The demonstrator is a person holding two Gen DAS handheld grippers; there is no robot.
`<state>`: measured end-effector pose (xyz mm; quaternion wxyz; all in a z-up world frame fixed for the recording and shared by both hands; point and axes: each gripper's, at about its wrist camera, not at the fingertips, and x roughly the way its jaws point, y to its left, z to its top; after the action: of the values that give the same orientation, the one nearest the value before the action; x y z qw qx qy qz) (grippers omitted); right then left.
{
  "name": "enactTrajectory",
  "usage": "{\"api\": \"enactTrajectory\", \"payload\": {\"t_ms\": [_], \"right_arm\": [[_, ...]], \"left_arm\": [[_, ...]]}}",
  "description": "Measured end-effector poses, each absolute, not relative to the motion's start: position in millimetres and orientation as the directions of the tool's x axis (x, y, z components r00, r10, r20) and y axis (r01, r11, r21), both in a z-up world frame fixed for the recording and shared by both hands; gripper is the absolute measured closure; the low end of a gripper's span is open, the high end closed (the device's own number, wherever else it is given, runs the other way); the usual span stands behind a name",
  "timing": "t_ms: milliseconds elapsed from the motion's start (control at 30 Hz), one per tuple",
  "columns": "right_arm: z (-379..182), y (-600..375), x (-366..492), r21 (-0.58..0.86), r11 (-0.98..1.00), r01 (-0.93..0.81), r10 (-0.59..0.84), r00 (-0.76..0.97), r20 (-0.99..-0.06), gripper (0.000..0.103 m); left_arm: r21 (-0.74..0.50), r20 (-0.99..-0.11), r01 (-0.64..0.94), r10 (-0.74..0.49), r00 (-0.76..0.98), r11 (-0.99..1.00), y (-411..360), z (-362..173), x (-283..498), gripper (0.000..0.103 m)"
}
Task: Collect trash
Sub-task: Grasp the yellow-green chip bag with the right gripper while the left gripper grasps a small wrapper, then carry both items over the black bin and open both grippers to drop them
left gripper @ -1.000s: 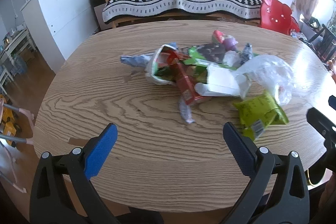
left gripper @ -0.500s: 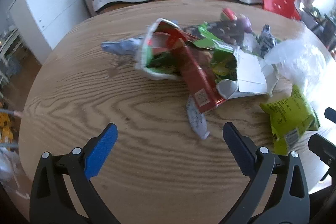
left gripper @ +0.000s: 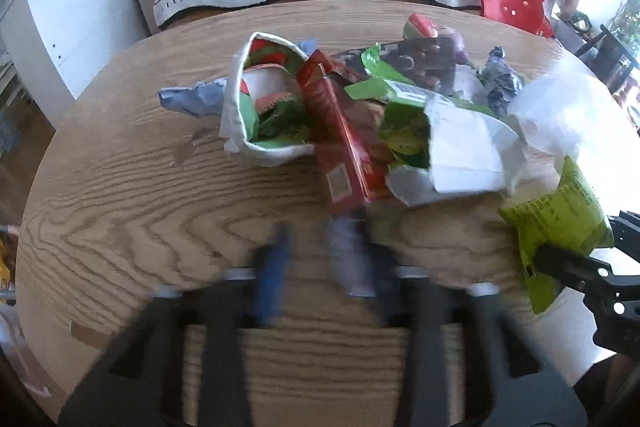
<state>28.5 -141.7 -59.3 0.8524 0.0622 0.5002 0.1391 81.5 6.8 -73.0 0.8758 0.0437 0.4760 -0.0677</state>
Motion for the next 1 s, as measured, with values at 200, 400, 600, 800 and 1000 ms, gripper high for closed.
{"api": "enactTrajectory", "payload": {"t_ms": [200,400,600,800,1000], "right_arm": [[-32.3,-139.0,2.1,0.238,0.941,-0.239,0.332,0.527,-0.783,0.056],[-3.2,-154.1,-15.9,0.256,0.931,-0.259,0.362,0.589,-0.723,0.056],[19.9,-191.7,-30.2,0.238,0.950,-0.201,0.311,0.658,-0.686,0.056],[41.8,-294.5,-75.9,0.174,0.984,0.039,0.089,0.737,-0.670,0.056],[38.4,-439.1,-168.8,0.148,0.893,0.425,-0.201,0.672,-0.713,0.056]], "left_arm": [[-0.020,-0.837,0.152,-0.100,0.538,0.988,15.7,-51.3,57.9,0.093],[-0.003,-0.799,0.121,-0.075,0.596,0.993,30.4,-11.7,28.2,0.093],[-0.012,-0.736,0.158,-0.116,0.667,0.987,5.1,24.9,14.8,0.093],[-0.077,-0.710,0.452,-0.368,0.601,0.889,-118.6,39.0,10.0,0.093],[-0.164,-0.721,0.749,-0.596,0.353,0.642,-288.3,18.1,-34.0,0.093]]}}
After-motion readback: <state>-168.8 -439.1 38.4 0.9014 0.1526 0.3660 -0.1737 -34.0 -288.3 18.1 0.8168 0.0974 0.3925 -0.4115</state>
